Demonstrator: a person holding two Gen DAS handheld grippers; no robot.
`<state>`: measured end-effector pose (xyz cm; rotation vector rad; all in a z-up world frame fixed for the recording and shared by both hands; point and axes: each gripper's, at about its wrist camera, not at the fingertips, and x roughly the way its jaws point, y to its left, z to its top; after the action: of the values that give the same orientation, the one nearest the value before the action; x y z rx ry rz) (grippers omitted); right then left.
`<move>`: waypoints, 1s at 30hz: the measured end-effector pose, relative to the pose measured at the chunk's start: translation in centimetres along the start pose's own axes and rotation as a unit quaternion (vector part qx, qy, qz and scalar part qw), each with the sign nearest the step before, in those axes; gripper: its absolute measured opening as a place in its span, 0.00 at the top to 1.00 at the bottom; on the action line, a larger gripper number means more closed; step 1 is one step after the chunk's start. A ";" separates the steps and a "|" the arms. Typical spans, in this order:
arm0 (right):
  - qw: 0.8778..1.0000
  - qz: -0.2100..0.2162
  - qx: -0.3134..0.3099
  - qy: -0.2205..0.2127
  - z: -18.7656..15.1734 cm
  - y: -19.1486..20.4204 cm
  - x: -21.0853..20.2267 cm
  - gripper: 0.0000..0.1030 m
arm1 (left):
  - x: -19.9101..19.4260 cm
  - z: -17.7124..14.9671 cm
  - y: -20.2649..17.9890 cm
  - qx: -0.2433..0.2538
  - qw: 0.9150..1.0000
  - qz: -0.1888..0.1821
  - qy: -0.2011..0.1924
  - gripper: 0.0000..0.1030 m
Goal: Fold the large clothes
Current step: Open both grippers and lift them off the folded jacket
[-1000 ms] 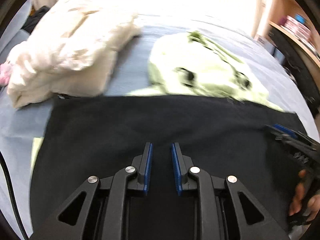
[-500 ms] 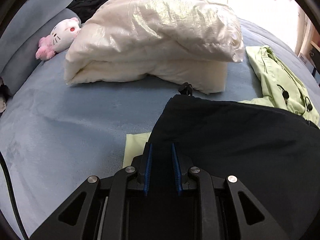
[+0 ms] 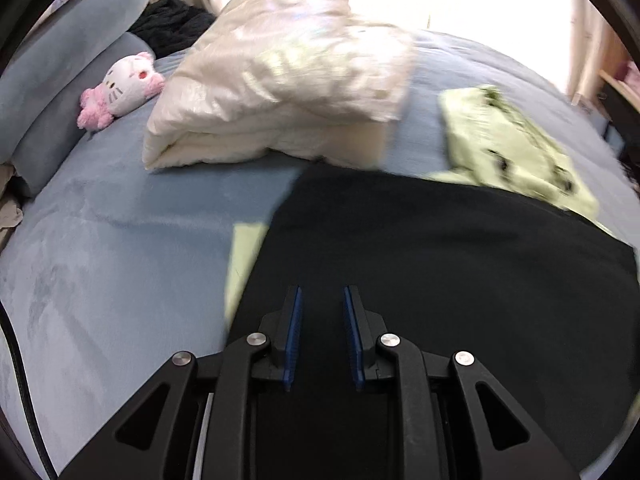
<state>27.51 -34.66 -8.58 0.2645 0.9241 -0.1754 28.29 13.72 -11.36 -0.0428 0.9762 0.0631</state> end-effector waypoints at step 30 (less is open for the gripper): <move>0.996 -0.029 -0.010 0.082 -11.8 -2.4 -4.8 0.55 | -4.7 -12.0 -0.5 0.033 0.999 0.001 0.023 0.78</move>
<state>15.06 -33.22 -11.84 0.2374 1.0967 -0.1995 15.76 12.27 -14.15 0.0177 1.0241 0.0313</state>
